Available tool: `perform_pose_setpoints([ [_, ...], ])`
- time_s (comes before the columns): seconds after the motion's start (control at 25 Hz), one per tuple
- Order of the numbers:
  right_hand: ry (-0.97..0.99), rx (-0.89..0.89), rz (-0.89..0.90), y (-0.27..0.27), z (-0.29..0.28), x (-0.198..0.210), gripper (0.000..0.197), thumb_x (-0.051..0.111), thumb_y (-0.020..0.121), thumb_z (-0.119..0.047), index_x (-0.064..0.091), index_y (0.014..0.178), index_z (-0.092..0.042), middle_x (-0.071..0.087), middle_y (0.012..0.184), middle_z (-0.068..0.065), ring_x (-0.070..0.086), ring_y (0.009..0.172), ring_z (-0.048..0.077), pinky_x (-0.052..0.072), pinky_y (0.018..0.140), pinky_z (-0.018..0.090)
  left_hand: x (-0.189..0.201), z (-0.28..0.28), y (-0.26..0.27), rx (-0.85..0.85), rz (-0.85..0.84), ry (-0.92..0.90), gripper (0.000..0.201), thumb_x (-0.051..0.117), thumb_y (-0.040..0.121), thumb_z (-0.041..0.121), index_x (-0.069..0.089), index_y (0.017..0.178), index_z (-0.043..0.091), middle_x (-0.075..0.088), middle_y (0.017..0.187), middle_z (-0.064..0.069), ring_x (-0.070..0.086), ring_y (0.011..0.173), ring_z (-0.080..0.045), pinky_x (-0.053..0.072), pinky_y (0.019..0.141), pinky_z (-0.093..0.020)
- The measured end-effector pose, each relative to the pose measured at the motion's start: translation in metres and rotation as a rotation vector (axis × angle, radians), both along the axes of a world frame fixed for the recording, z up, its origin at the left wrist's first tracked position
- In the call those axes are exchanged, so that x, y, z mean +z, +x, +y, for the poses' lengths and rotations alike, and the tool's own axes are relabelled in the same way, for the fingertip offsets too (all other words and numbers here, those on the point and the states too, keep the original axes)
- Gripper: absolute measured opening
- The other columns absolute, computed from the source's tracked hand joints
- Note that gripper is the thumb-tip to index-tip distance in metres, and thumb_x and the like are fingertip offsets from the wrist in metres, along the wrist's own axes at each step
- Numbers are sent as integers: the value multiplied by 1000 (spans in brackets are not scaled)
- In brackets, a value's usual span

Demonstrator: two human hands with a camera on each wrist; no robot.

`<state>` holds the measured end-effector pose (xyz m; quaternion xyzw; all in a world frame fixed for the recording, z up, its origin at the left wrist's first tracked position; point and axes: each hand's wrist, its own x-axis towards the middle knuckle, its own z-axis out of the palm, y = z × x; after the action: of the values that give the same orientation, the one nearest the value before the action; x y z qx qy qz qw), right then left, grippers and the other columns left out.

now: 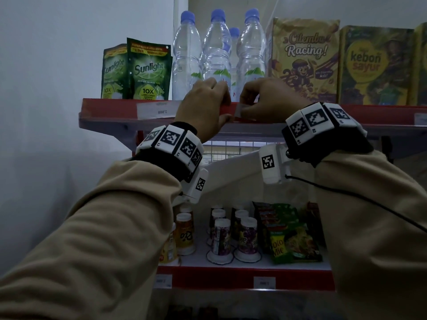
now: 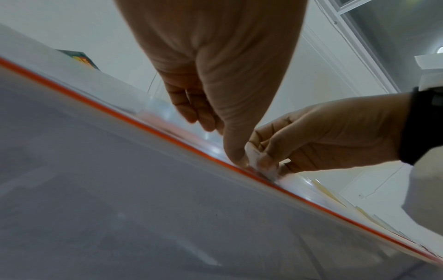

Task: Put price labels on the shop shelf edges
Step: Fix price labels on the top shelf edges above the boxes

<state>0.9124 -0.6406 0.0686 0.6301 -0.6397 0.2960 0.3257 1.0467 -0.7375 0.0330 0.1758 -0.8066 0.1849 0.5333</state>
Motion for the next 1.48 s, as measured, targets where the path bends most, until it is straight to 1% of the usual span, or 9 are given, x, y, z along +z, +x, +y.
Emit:
perform_pose_setpoints([
  [0.2,-163,258,-231,-4,2,-3,14,73,80,-11,67,92,-7,69,90,9,62,80,13,51,76,24,-2,-8,-2,-73,28,57,32,72,81,26,60,109,17,53,111,-8,44,111,-25,30,85,-23],
  [0.36,-344,456,-489,-3,-4,-11,28,72,78,-4,60,104,-4,70,92,14,69,79,18,56,72,30,0,-12,-5,-202,98,119,27,57,92,30,59,114,15,59,103,-5,51,104,-23,39,90,-30],
  [0.44,-336,477,-528,-2,-6,-14,31,73,76,-3,61,105,-6,71,93,13,68,78,16,55,70,29,1,-10,-5,-283,150,143,31,50,96,34,60,114,12,62,92,-4,57,93,-22,44,83,-31],
  [0.56,-332,470,-479,1,-5,-15,27,73,75,-2,64,100,-6,70,93,13,66,76,12,55,69,23,2,-10,-7,-318,195,149,29,51,96,35,63,105,11,65,88,-7,59,84,-21,48,77,-33],
  [0.72,-263,363,-320,4,-4,-12,19,69,80,-7,66,99,-7,70,92,14,67,83,23,55,75,34,2,-12,-9,-290,193,138,20,55,93,29,64,97,11,63,97,-8,57,91,-23,48,83,-39],
  [1.0,-299,273,-202,2,-9,-5,13,63,88,-19,69,97,-11,69,89,15,64,86,28,51,84,45,6,-13,5,-223,81,67,18,53,93,24,64,103,12,61,100,-7,53,92,-17,40,82,-25],
  [1.16,-342,275,-195,7,-18,-4,12,59,91,-20,68,97,-15,70,93,5,64,84,19,51,82,36,12,-18,19,-24,-80,10,20,52,92,22,62,108,13,56,109,-10,50,106,-25,42,90,-36],
  [1.32,-309,239,-137,13,-29,-4,12,60,89,-21,70,97,-18,66,90,-4,51,69,-3,38,69,12,15,-26,35,-4,-46,62,19,54,92,20,63,106,11,57,107,-12,52,101,-26,39,87,-32],
  [1.48,-186,231,-118,16,-34,-6,13,62,89,-19,70,98,-17,64,90,-6,53,78,3,38,72,14,14,-27,37,-74,-26,108,22,57,92,27,60,110,15,55,95,-5,49,90,-17,36,80,-26],
])
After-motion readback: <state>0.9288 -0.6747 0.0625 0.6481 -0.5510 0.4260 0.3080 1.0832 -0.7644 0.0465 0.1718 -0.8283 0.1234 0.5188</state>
